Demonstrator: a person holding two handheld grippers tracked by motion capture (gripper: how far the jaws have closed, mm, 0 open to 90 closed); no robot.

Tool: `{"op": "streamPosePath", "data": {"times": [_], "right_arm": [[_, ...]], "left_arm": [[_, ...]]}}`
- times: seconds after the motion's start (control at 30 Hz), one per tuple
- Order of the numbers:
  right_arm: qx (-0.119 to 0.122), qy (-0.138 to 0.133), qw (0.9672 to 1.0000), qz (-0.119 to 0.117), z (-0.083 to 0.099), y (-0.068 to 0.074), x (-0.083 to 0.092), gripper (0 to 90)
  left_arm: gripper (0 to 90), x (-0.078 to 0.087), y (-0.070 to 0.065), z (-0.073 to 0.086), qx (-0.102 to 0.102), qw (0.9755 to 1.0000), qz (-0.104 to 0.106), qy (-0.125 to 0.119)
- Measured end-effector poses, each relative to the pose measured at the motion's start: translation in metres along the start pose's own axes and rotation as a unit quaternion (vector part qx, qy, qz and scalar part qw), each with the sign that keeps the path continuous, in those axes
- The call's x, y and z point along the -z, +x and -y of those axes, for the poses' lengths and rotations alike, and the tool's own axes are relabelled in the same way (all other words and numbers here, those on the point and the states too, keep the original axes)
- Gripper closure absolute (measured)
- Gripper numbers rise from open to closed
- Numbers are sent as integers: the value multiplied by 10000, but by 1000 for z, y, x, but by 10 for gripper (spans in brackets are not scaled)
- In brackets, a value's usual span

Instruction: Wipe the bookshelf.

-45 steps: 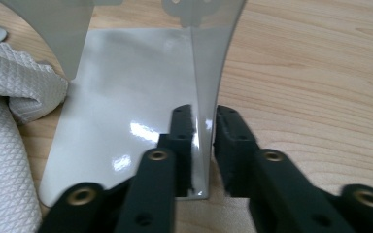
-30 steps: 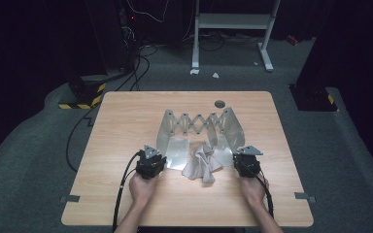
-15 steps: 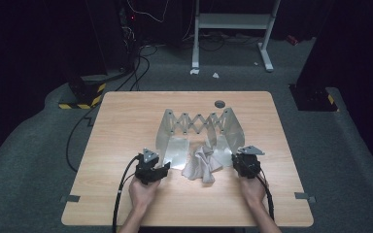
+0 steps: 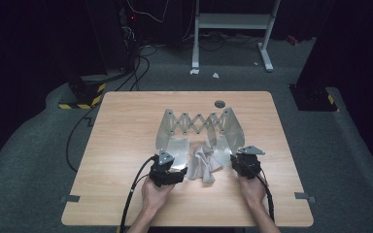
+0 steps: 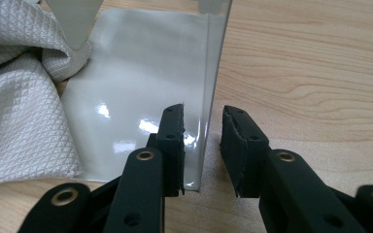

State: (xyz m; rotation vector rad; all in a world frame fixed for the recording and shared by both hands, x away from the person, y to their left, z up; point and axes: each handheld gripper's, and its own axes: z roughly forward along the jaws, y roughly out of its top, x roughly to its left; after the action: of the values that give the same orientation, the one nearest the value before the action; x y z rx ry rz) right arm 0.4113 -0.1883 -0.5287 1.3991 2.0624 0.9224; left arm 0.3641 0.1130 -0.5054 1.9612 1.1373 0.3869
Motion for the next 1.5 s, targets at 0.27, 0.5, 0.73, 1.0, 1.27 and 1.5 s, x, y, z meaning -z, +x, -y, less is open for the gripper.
{"op": "streamPosePath", "data": {"times": [0.27,0.5,0.73,1.0,1.27,1.5], "right_arm": [[-36,19,10000,-79,0,0,1,676],[26,12,10000,-39,1,2,1,669],[62,5,10000,-30,1,3,1,669],[82,3,10000,-33,1,3,1,666],[76,5,10000,-29,1,3,1,659],[81,6,10000,-35,1,3,1,658]], "left_arm": [[271,-17,-21,-17,-343,9990,271,-2],[263,-31,-29,-29,-486,9982,347,63],[291,-52,-33,-30,-504,9980,331,183],[330,-70,-35,-26,-552,9973,248,404],[380,-70,-37,-25,-718,9964,182,419],[555,-69,-38,-25,-807,9953,357,398]]}}
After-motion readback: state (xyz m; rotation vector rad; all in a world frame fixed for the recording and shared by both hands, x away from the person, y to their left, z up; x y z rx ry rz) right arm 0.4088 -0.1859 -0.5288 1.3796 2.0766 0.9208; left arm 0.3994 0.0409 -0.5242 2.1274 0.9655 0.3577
